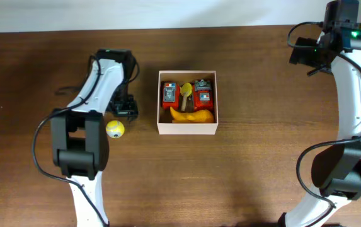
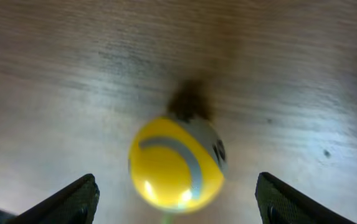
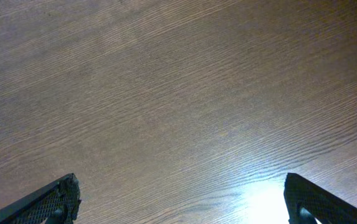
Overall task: Pack container
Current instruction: 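Move the left gripper to the yellow ball left of the box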
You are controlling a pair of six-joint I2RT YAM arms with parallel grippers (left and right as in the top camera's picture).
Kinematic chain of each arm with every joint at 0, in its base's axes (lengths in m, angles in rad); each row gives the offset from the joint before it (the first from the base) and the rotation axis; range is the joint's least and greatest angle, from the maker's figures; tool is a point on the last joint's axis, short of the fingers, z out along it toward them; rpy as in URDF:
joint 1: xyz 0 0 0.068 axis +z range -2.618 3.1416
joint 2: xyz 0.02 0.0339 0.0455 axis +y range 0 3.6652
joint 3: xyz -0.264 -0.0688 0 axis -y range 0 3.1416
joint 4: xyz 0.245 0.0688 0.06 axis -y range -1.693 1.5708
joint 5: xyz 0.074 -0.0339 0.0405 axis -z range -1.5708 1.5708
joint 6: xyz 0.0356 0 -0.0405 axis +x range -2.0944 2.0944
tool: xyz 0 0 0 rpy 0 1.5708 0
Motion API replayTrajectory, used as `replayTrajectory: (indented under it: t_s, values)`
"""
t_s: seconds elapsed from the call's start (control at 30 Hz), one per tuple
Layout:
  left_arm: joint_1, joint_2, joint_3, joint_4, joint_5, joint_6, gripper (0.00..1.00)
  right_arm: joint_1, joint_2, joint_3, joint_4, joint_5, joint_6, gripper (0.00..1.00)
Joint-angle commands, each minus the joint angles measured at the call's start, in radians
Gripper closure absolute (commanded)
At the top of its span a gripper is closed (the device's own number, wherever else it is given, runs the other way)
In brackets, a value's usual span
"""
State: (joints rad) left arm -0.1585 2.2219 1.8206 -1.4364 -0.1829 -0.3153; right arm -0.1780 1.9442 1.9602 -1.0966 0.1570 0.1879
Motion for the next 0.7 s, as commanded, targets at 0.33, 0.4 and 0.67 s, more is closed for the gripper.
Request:
replayTrajectory:
  t_s: [0.33, 0.4, 0.67]
  values:
    - [0.016, 0.000, -0.056, -0.019, 0.142, 0.085, 0.29, -0.004, 0.004, -0.001, 0.000, 0.009, 0.012, 0.01]
    - [0.016, 0.000, -0.056, -0.021, 0.137, 0.085, 0.30, -0.004, 0.004, -0.001, 0.000, 0.009, 0.012, 0.01]
    - [0.017, 0.000, -0.066, -0.019, 0.114, 0.085, 0.42, -0.004, 0.004, -0.001, 0.000, 0.009, 0.012, 0.01]
